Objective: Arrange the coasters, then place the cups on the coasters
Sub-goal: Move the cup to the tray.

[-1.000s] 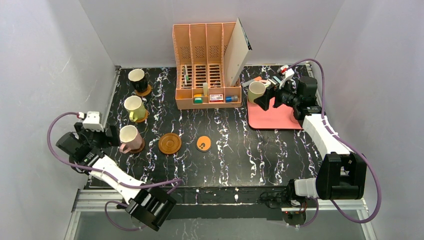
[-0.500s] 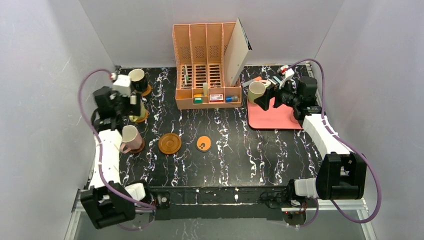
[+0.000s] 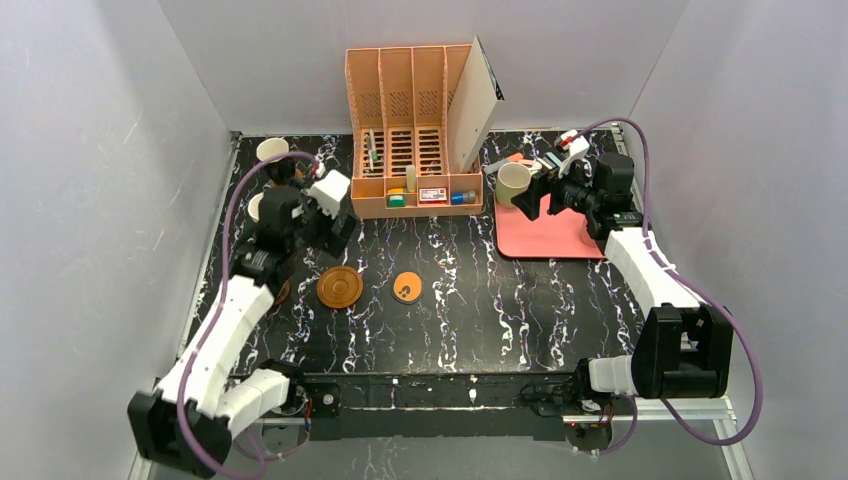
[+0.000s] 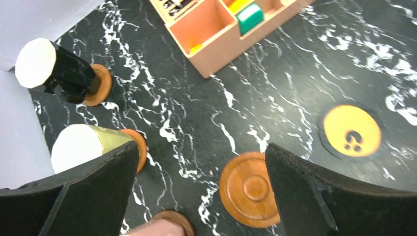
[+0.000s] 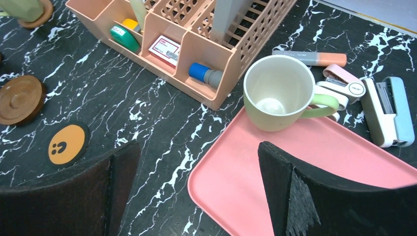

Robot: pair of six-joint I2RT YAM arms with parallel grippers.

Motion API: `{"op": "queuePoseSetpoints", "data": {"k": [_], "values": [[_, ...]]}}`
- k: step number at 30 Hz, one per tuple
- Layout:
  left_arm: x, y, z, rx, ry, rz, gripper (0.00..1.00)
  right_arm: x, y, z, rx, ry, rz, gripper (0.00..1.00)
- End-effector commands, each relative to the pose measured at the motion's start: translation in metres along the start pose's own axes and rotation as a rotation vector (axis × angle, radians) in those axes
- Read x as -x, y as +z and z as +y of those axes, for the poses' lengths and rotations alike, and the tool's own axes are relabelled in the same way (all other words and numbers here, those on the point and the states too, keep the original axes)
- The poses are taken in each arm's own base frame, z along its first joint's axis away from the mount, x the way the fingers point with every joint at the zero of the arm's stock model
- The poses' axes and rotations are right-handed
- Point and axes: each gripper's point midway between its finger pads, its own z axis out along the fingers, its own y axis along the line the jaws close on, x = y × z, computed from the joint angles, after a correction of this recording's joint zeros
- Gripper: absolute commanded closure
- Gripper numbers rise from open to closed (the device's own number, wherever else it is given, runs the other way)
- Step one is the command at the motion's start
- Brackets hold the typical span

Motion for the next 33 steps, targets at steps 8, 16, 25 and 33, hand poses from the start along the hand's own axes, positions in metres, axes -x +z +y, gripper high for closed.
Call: {"op": "queuePoseSetpoints", "data": {"k": [8,16,25,33], "values": [[-0.016,-0.070,-0.060,-0.177,0.057,-0.282,0.02,0.002,0.004,-0.033,-0.093,-0.085,0.020,0.02],[-0.041,-0.067,-0.074,-0.242,0.049,-0.186,0.02,-0.011,0.013,-0.060,-0.184,-0.068,0.068,0.02],[-0.051,-0.072,-0.085,-0.270,0.085,-0.234,0.02,0.003,0.038,-0.081,-0.196,-0.005,0.091,0.02],[-0.051,-0.085,-0.098,-0.323,0.134,-0.288,0.02,0.022,0.074,-0.120,-0.205,0.033,0.095,0.02]]}}
